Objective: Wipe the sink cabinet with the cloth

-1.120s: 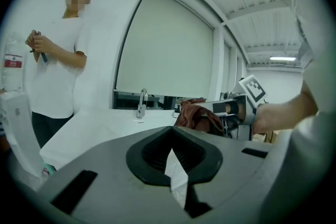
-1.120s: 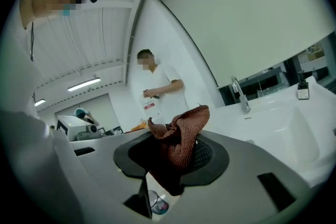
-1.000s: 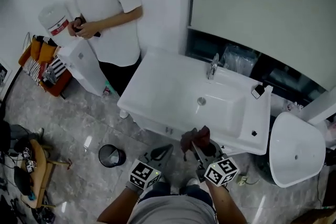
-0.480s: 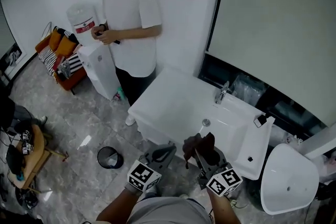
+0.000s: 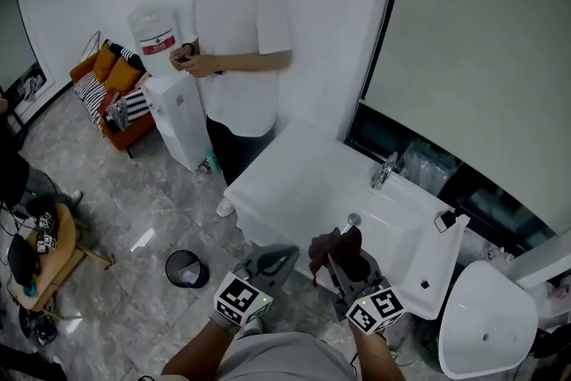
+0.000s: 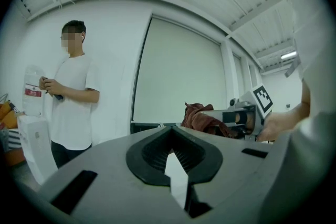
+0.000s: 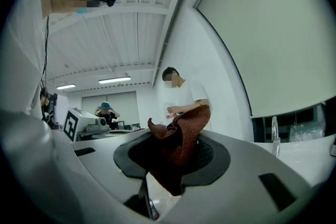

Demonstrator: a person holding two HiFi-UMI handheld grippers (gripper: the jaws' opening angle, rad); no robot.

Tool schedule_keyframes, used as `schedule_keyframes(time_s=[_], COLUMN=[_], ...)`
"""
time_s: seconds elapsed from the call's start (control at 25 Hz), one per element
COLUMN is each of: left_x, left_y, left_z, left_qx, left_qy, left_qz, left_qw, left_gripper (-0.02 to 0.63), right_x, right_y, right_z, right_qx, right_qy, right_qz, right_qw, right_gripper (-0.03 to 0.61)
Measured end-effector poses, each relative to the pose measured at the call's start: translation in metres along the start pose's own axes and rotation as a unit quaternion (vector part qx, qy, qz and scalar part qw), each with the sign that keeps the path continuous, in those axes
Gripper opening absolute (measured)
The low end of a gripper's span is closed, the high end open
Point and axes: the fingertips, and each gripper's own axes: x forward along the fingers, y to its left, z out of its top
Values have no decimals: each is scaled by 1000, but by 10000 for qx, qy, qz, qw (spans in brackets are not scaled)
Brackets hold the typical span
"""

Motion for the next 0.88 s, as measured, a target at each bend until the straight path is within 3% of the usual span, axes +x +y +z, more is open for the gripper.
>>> schedule_keyframes(time_s=[0.88], left_x=[2], left_y=[18], left_z=[8], left_qx=[94], left_qy=[-121], left_qz=[75], left_qw=[9999], left_gripper=[12], right_x=[19], right_y=[-6], right_z=[-1], right_qx=[220], right_qy=[-102], right_qz=[72], right_qw=[9997], right_gripper=[121])
